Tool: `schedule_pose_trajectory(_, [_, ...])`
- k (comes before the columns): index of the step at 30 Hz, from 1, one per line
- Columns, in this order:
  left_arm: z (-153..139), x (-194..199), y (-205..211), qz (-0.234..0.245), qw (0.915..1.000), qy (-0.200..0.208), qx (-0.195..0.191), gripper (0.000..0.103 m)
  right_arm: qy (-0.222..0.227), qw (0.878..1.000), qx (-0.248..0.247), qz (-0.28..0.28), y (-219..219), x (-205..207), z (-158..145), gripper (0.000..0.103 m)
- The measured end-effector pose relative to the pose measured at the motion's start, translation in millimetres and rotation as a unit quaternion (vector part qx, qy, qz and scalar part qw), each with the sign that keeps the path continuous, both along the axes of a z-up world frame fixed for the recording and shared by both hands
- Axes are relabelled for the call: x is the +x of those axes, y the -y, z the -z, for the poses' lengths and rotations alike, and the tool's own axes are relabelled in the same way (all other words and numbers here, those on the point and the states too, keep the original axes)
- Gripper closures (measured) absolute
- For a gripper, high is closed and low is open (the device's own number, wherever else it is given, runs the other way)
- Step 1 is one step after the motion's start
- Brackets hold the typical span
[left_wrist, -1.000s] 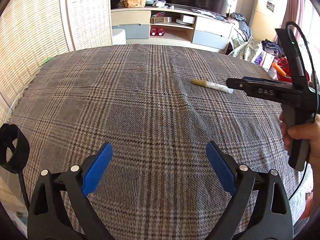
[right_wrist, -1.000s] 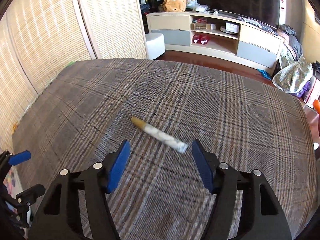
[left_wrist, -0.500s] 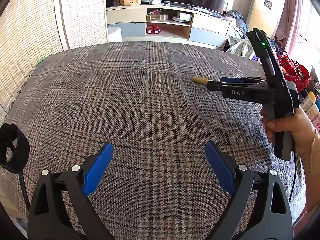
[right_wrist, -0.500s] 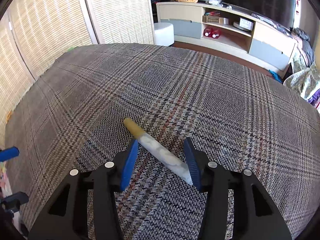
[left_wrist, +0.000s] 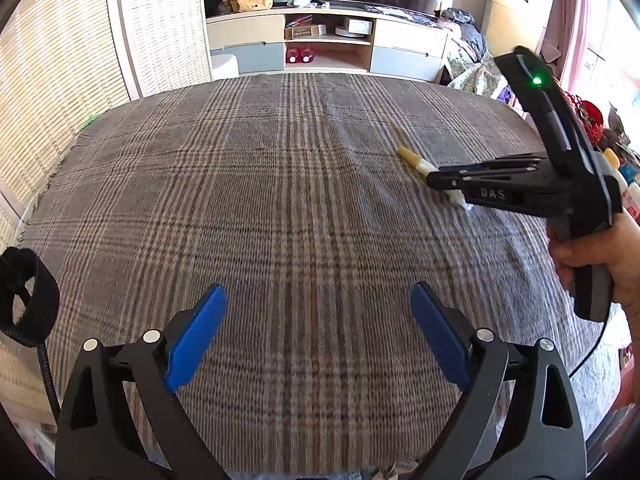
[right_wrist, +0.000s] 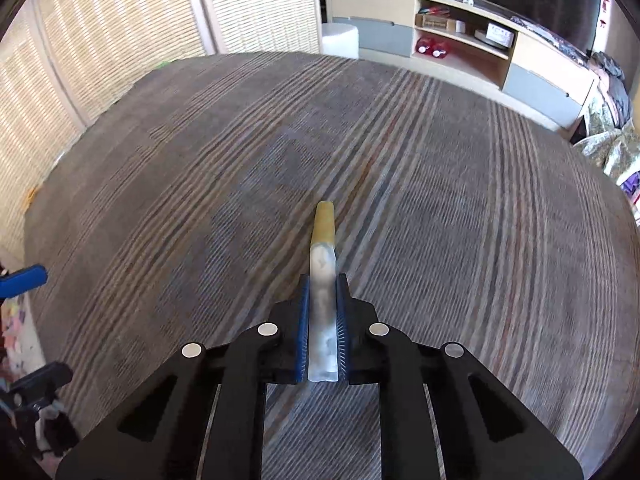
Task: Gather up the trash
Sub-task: 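Carry the tube with the right tool over the bin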
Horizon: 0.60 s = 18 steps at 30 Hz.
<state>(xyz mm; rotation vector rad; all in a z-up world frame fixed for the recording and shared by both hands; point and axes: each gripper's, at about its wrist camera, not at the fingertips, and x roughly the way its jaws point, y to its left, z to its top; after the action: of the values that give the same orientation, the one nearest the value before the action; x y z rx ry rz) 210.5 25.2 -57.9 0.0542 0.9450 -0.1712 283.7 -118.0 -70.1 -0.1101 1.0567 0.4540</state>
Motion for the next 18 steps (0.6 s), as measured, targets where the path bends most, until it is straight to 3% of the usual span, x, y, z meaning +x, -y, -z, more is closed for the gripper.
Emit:
schedule_pose_trajectory(7, [5.0, -54.5, -2.6, 0.001, 0.9999, -0.008, 0.009, 0.015, -0.016, 0.999, 0.023, -0.025, -2.9, -85.2, -1.1, 0.089])
schedule_pose_trajectory(18, [43.0, -131.9, -18.0, -0.001, 0.9991, -0.036, 0.023, 0.017, -0.022, 0.996, 0.075, -0.045, 10.6, -194.7, 2.6, 0.089])
